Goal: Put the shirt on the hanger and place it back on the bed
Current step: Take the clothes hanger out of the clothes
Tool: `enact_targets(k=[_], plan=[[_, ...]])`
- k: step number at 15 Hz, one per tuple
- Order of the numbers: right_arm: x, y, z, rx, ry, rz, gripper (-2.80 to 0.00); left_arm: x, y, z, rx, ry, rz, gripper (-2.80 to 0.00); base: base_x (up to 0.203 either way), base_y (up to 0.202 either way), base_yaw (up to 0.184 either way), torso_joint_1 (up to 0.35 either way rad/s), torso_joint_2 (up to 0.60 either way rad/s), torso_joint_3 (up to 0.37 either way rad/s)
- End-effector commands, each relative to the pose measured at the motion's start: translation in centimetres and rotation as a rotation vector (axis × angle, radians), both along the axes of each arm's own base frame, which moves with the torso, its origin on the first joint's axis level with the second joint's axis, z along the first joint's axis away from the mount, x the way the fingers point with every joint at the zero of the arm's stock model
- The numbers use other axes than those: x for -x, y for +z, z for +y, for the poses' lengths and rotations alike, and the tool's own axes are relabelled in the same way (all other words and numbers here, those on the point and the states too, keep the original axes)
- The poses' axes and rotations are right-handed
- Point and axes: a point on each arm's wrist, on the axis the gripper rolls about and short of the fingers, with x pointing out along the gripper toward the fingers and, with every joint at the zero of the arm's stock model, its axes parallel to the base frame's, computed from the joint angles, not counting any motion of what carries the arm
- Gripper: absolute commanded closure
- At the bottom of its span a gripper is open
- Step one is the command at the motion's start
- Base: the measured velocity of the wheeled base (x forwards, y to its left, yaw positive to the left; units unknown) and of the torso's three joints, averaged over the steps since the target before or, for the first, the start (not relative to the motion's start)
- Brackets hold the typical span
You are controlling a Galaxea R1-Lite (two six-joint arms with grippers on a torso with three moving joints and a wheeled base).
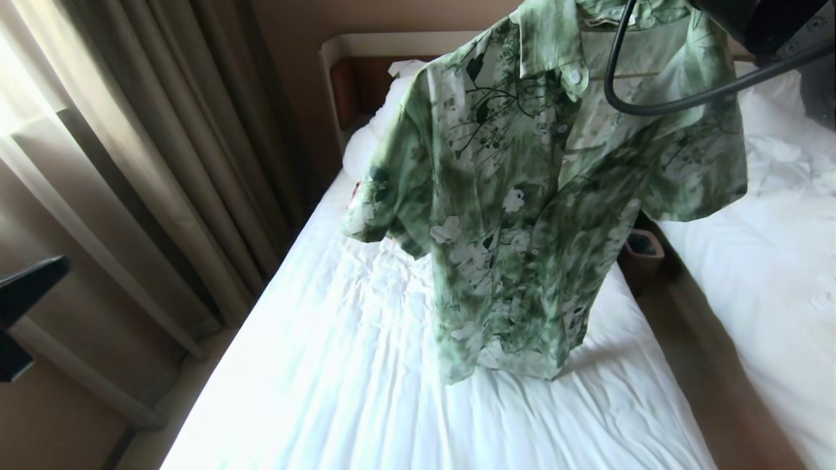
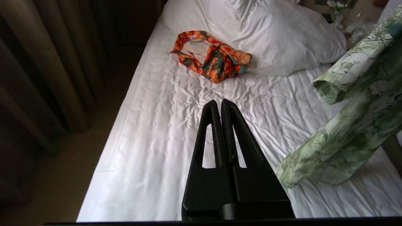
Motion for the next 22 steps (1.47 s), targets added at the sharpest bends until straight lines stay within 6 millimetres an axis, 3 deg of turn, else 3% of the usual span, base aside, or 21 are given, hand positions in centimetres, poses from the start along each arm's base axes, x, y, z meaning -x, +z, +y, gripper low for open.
enact_targets(k=[1,22], plan=[[-1.2,-0.7,0.0,0.000,-0.020,-0.003,0.00,1.1,-0.6,0.5,0.010,0.052,-0.019,0.00,0.000,0.000,0.000,0.000,0.00,0.000],[-0.5,0.2,-1.1,-0.014,-0.039,-0.026,0.00,2.1,-0.6,0.8,0.031,0.087,-0.055,0.00,0.000,0.000,0.000,0.000,0.00,0.000]])
